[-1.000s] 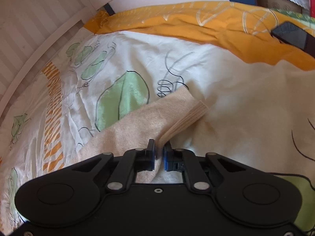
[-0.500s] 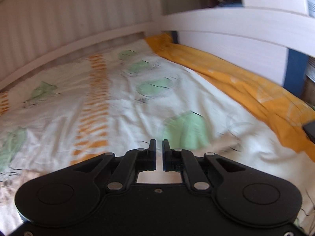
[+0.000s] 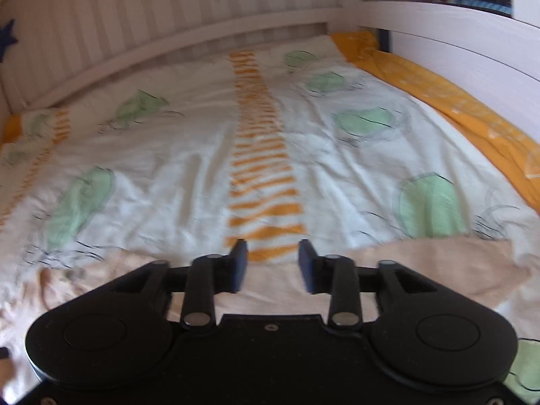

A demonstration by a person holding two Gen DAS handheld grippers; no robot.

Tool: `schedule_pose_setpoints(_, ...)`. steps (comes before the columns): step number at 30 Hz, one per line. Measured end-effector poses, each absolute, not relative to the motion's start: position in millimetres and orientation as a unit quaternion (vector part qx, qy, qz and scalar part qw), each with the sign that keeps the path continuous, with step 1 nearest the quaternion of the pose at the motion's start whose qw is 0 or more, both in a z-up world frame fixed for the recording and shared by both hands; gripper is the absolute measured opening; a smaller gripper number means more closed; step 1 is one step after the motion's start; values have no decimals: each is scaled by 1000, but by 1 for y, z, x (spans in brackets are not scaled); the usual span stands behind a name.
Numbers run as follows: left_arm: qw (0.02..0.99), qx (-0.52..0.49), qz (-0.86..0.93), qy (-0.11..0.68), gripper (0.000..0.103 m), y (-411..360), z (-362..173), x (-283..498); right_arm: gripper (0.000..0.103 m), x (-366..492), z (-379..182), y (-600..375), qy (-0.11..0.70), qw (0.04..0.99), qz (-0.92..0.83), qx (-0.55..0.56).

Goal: Fold small clothes
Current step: 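Lift the held sleeve and lay it across the sweater front with the right tool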

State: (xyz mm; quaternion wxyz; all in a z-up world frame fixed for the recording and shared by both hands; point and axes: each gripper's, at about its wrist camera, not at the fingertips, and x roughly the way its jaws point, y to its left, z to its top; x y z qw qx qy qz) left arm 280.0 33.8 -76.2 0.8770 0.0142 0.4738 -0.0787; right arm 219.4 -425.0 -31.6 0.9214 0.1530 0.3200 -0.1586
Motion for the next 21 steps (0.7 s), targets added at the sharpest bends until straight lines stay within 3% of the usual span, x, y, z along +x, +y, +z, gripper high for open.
schedule_pose_setpoints(3,874,22,-74,480,74,29,-83,281,58,202,-50,-454,331,905,-206,169)
schedule_pose_setpoints(5,870,29,-71,487,74,26,-91,281,70,188,-63,-479,334,891,-237,196)
schedule_pose_setpoints(8,862,37,-65,501,75,21,-103,284,75,171,-77,-511,335,871,-274,232)
schedule_pose_setpoints(21,868,45,-64,491,77,17,-107,284,78,136,-126,-584,261,821,-309,404)
